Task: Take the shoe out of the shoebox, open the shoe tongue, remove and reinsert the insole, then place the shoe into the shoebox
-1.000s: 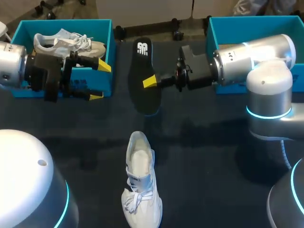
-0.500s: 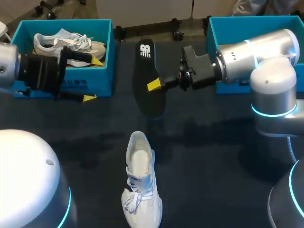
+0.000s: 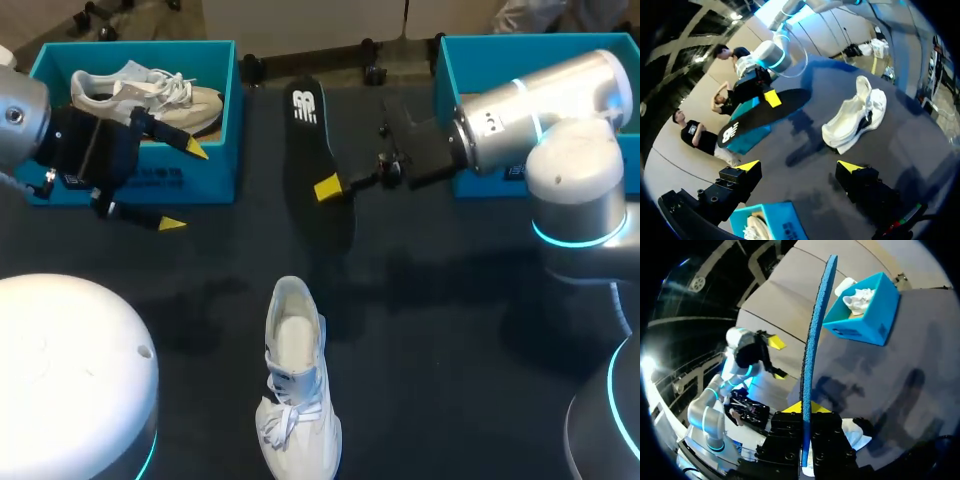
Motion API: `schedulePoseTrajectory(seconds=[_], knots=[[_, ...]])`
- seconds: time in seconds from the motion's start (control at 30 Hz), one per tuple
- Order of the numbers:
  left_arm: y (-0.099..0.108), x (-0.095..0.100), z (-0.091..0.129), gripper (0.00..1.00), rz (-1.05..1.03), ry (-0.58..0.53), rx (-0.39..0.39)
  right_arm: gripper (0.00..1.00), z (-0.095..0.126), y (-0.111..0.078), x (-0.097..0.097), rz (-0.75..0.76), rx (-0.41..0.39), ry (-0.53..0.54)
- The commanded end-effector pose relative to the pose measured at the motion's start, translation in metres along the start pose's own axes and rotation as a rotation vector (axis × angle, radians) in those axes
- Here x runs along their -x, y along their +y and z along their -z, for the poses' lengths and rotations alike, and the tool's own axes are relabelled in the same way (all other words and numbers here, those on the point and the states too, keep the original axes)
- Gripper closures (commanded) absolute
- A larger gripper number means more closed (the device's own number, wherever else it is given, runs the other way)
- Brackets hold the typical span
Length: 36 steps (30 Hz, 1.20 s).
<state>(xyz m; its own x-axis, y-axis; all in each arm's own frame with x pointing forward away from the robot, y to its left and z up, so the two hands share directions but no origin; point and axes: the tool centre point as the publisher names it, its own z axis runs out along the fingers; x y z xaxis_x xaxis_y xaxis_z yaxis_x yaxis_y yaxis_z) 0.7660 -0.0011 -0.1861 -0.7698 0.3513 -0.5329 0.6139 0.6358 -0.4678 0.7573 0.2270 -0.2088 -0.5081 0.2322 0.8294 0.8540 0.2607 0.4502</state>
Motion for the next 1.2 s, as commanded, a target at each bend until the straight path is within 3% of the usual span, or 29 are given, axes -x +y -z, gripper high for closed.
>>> schedulePoseTrajectory(seconds=[0.03, 0.47, 0.73, 1.1, 1.2], knots=[[-0.007, 0.001, 0.004, 0.00, -0.006, 0.020, 0.067, 1.00, -0.012, -0.008, -0.003, -0.021, -0.008, -0.067], [-0.007, 0.001, 0.004, 0.00, -0.006, 0.020, 0.067, 1.00, -0.012, -0.008, -0.003, -0.021, -0.008, -0.067], [0.000, -0.005, -0.018, 0.00, 0.396, 0.106, 0.077, 1.00, -0.020, -0.020, -0.002, 0.065, 0.024, -0.052], [0.001, -0.042, -0.038, 0.00, 0.705, 0.176, 0.159, 1.00, -0.030, -0.034, -0.004, 0.172, 0.082, -0.047], [0.001, -0.044, -0.039, 0.00, 0.726, 0.184, 0.168, 1.00, -0.033, -0.037, -0.001, 0.169, 0.091, -0.049]])
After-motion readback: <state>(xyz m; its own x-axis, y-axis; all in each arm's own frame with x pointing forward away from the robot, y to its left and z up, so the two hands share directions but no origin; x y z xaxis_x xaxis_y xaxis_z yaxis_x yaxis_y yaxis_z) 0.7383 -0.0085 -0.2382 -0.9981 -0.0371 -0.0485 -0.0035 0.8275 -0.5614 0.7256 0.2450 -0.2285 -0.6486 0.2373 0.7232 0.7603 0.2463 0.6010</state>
